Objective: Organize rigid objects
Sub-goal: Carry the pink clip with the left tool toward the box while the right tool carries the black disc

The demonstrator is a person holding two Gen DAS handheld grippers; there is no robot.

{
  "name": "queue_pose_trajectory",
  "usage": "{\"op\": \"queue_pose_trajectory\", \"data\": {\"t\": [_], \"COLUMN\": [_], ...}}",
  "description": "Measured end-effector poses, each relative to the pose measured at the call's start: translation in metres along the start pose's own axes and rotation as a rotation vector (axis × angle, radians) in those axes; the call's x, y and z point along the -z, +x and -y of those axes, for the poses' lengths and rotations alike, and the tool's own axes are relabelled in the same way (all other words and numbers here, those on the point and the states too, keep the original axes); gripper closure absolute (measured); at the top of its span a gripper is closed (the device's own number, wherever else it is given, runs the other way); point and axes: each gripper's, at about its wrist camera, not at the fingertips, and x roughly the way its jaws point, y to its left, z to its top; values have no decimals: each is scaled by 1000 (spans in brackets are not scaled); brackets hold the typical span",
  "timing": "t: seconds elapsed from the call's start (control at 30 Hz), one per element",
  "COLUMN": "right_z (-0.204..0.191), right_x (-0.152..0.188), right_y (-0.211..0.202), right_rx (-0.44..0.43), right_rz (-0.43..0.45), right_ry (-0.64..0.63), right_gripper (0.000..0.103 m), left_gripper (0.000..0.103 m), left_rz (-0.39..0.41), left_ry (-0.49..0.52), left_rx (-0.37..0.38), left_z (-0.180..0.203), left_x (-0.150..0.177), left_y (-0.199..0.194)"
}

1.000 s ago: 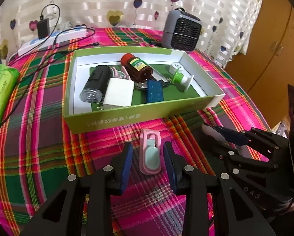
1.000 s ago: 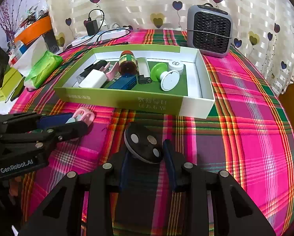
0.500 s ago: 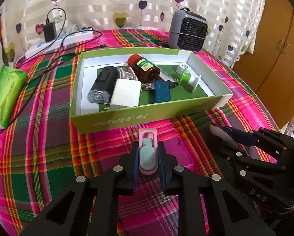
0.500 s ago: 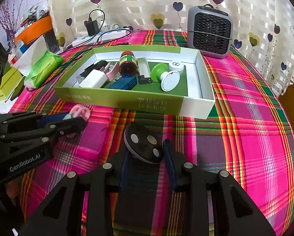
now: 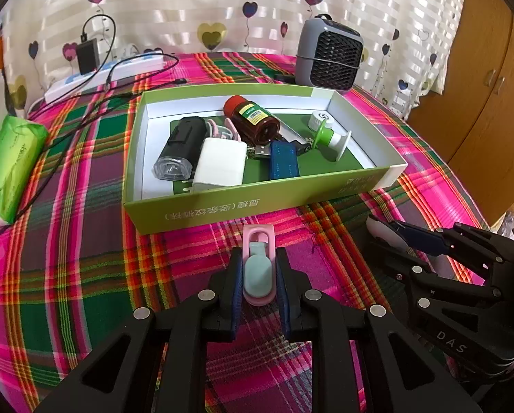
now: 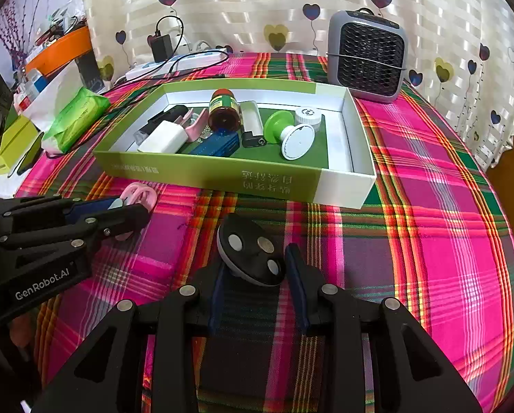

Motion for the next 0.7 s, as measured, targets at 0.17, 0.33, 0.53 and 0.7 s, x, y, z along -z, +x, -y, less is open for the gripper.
{"op": "queue_pose_trajectory", "data": {"t": [0.17, 0.33, 0.53, 0.7], "right_z": [-1, 0, -2, -2], "right_x": [0, 0, 0, 1], "right_y": [0, 0, 0, 0], "right_rx": [1, 0, -4, -11], "right_rz": [1, 1, 2, 4], "right_ry": [-1, -1, -5, -8], "right_gripper": [69, 69, 69, 69], "left_gripper": [86, 86, 86, 86], "left_rz": [0, 1, 12, 19], "left_ry": [0, 0, -11, -16], "left_rx": [0, -4, -7, -11], "left_z": [0, 0, -1, -2], "left_x": [0, 0, 2, 3], "left_y": [0, 0, -4, -7]}}
